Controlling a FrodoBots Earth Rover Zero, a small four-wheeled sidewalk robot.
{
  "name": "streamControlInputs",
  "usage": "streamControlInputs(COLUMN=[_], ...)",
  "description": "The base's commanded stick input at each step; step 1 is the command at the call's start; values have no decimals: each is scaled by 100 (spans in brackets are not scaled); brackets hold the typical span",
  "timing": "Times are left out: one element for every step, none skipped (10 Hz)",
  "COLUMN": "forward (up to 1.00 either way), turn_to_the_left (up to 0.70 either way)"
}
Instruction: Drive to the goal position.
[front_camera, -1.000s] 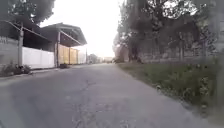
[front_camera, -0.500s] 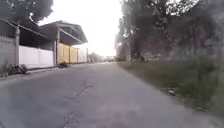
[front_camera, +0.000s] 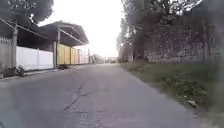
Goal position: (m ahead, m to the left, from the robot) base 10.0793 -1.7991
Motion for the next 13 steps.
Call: streamControlInputs(forward=[100,100,100,100,100,100,100,100,100,100,100,100,100], turn_to_the_left=[0,0,0,0,0,0,0,0,0,0,0,0,-4])
